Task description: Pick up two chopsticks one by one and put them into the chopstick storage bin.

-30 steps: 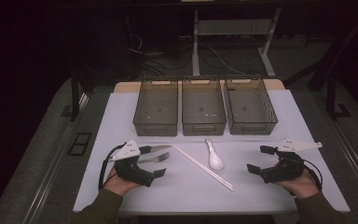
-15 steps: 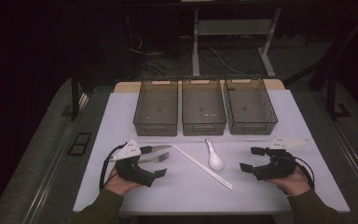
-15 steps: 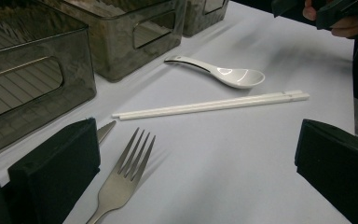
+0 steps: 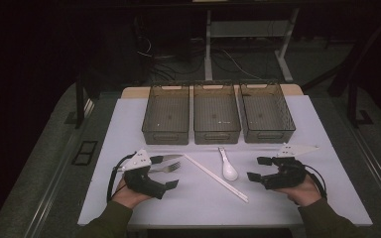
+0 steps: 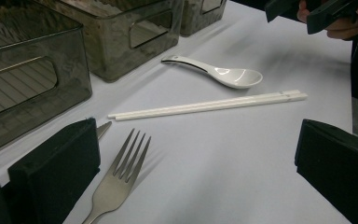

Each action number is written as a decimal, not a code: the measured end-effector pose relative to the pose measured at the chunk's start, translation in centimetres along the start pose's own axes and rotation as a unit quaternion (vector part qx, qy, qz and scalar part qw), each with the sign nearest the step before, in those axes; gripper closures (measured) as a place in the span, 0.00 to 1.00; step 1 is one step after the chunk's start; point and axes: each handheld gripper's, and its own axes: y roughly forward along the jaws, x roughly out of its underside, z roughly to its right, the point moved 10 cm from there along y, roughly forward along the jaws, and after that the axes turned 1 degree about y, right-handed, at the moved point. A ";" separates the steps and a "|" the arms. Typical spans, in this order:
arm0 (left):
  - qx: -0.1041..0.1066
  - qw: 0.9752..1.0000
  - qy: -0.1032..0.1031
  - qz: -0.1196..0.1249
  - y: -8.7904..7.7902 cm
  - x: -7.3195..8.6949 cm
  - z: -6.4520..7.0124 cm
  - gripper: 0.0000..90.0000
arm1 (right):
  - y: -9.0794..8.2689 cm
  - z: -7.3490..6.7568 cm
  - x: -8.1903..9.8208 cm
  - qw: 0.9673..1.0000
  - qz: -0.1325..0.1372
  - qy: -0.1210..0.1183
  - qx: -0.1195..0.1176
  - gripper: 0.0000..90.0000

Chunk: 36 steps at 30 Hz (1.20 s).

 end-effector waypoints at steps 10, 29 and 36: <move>0.003 1.000 -0.003 0.002 0.0 0.0 0.4 0.00 | 0.9 -0.5 -0.8 1.000 0.004 -0.003 -0.008 0.31; 0.007 1.000 0.008 -0.010 0.4 0.2 0.9 0.00 | 1.8 -2.0 -1.1 0.999 -0.007 -0.025 -0.031 0.42; 0.006 1.000 0.010 -0.009 0.3 0.1 0.8 0.00 | 2.0 -3.1 -0.3 0.998 -0.024 -0.035 -0.037 0.53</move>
